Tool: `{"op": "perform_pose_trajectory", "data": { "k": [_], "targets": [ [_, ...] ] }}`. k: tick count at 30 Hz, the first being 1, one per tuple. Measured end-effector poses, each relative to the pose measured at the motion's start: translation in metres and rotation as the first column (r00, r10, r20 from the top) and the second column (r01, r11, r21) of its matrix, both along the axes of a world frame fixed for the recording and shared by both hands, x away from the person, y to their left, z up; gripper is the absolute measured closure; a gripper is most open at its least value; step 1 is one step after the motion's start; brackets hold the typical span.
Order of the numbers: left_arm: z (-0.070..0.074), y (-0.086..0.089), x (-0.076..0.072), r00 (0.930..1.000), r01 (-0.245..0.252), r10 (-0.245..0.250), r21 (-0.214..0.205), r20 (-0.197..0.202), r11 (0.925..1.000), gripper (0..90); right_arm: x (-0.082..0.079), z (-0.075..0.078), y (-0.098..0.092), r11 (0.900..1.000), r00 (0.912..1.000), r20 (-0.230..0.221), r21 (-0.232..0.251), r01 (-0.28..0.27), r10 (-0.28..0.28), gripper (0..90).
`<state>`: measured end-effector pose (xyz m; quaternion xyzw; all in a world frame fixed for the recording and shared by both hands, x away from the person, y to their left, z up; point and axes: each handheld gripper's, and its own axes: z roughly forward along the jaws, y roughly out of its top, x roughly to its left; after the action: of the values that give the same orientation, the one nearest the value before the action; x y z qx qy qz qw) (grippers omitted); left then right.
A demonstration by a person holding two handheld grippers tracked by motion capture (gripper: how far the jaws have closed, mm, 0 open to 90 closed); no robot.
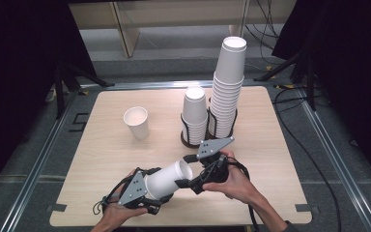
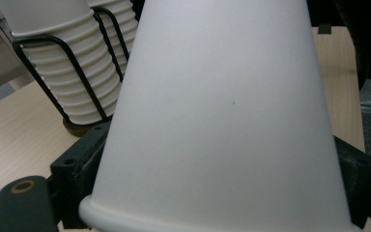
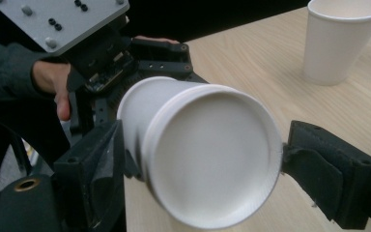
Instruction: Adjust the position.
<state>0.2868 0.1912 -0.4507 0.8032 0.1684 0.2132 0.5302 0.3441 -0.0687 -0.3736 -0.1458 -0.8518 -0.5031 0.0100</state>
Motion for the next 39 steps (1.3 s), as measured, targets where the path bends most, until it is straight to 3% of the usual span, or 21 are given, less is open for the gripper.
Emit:
{"op": "perform_pose_trajectory", "data": {
  "k": [4, 7, 9, 11, 12, 14, 17, 18, 20, 21, 22, 23, 25, 30, 31, 35, 39],
  "targets": [
    [0.0, -0.001, 0.001, 0.9998, 0.011, -0.009, 0.068, -0.019, 0.9976, 14.2, -0.004, 0.006, -0.001, 0.9979, 0.9986, 0.052, -0.065, 0.006, -0.003, 15.9],
    [-0.001, -0.003, 0.0, 0.9995, 0.02, -0.017, 0.128, -0.027, 0.9915, 14.4, -0.008, 0.009, 0.0, 0.9924, 0.9945, 0.101, -0.122, -0.017, 0.029, 16.6],
    [0.0, -0.003, 0.0, 0.999, 0.036, -0.031, 0.187, -0.031, 0.9817, 14.4, -0.01, 0.008, 0.001, 0.985, 0.9897, 0.135, -0.171, -0.023, 0.047, 16.6],
    [-0.002, -0.006, -0.001, 0.9984, 0.051, -0.045, 0.203, -0.033, 0.9779, 14.4, -0.013, 0.007, 0.004, 0.9766, 0.9868, 0.146, -0.212, -0.037, 0.069, 16.6],
    [-0.002, -0.007, -0.001, 0.9982, 0.058, -0.052, 0.237, -0.029, 0.9698, 14.4, -0.014, 0.006, 0.005, 0.9721, 0.9847, 0.153, -0.23, -0.048, 0.084, 16.6],
    [-0.002, -0.008, -0.003, 0.9973, 0.07, -0.062, 0.252, -0.039, 0.9651, 14.5, -0.015, 0.003, 0.009, 0.9614, 0.978, 0.174, -0.267, -0.065, 0.114, 16.6],
    [-0.003, -0.01, -0.004, 0.9964, 0.084, -0.079, 0.283, -0.03, 0.9555, 14.6, -0.019, -0.002, 0.014, 0.9487, 0.9781, 0.149, -0.302, -0.095, 0.145, 16.6],
    [-0.002, -0.011, -0.005, 0.9957, 0.092, -0.088, 0.304, -0.028, 0.9483, 14.6, -0.019, -0.004, 0.015, 0.9443, 0.977, 0.148, -0.313, -0.1, 0.153, 16.6],
    [-0.002, -0.011, -0.006, 0.9947, 0.103, -0.1, 0.317, -0.028, 0.9427, 14.7, -0.021, -0.007, 0.019, 0.9335, 0.9743, 0.143, -0.339, -0.117, 0.174, 16.6],
    [-0.003, -0.013, -0.007, 0.9949, 0.101, -0.096, 0.307, -0.031, 0.9463, 14.7, -0.021, -0.009, 0.02, 0.9271, 0.9687, 0.158, -0.353, -0.126, 0.192, 16.7],
    [-0.003, -0.013, -0.007, 0.9947, 0.103, -0.098, 0.315, -0.031, 0.9435, 14.7, -0.022, -0.01, 0.022, 0.9223, 0.9708, 0.144, -0.365, -0.128, 0.192, 16.9],
    [-0.002, -0.013, -0.007, 0.9935, 0.113, -0.11, 0.334, -0.029, 0.9356, 14.7, -0.022, -0.012, 0.023, 0.9169, 0.97, 0.145, -0.378, -0.128, 0.195, 17.1],
    [-0.002, -0.013, -0.008, 0.9938, 0.11, -0.108, 0.336, -0.025, 0.9355, 14.8, -0.024, -0.015, 0.025, 0.9056, 0.9673, 0.144, -0.402, -0.135, 0.209, 17.1],
    [0.0, -0.013, -0.009, 0.9914, 0.129, -0.129, 0.35, -0.024, 0.9277, 14.8, -0.025, -0.022, 0.03, 0.8874, 0.9637, 0.126, -0.432, -0.16, 0.235, 16.9],
    [0.0, -0.014, -0.01, 0.9912, 0.13, -0.13, 0.344, -0.021, 0.9299, 14.8, -0.025, -0.023, 0.031, 0.8853, 0.9632, 0.122, -0.435, -0.165, 0.24, 17.0],
    [0.001, -0.014, -0.01, 0.9875, 0.149, -0.158, 0.369, -0.008, 0.9173, 14.9, -0.026, -0.028, 0.035, 0.8674, 0.9585, 0.116, -0.464, -0.18, 0.261, 17.5],
    [0.0, -0.016, -0.011, 0.9857, 0.156, -0.169, 0.377, -0.001, 0.913, 14.9, -0.028, -0.033, 0.039, 0.8498, 0.9542, 0.107, -0.49, -0.194, 0.279, 17.8]
  ]
}}
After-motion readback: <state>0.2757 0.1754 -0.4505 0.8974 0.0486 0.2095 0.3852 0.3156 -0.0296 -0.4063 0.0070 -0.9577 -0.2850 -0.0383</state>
